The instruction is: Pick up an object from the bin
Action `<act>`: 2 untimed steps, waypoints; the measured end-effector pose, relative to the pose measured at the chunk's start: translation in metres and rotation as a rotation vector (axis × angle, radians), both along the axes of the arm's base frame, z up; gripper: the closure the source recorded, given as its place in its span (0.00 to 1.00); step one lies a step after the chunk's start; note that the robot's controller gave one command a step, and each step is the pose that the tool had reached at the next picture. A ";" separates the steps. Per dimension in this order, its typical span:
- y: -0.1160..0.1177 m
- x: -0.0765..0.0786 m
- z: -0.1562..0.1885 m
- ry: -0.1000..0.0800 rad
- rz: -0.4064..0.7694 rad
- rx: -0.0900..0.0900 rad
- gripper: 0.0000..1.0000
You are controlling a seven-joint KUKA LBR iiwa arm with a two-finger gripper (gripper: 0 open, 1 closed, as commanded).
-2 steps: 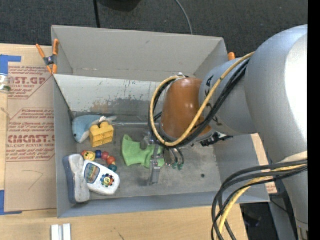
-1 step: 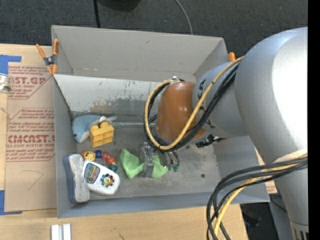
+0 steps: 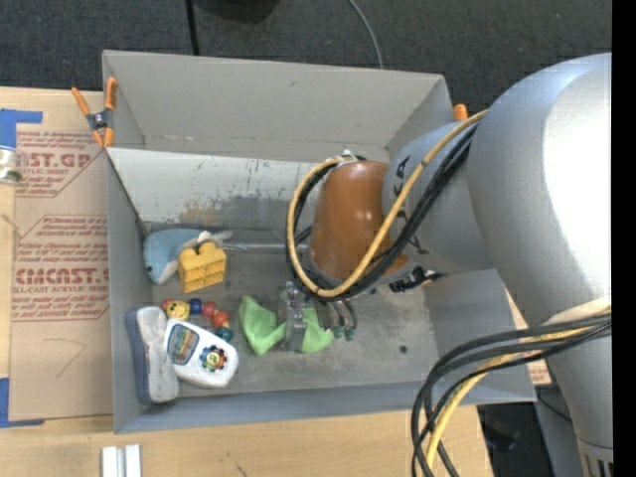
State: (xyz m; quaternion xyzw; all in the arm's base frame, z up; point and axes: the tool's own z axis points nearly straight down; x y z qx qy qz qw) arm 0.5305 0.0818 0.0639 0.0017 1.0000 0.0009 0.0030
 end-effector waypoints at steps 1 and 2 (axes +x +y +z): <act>0.000 -0.002 0.007 0.006 0.001 -0.001 1.00; 0.000 -0.004 0.029 0.012 0.001 -0.001 1.00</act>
Offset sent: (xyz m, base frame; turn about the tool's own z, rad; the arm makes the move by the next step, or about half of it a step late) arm 0.0001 0.0001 0.1344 0.0000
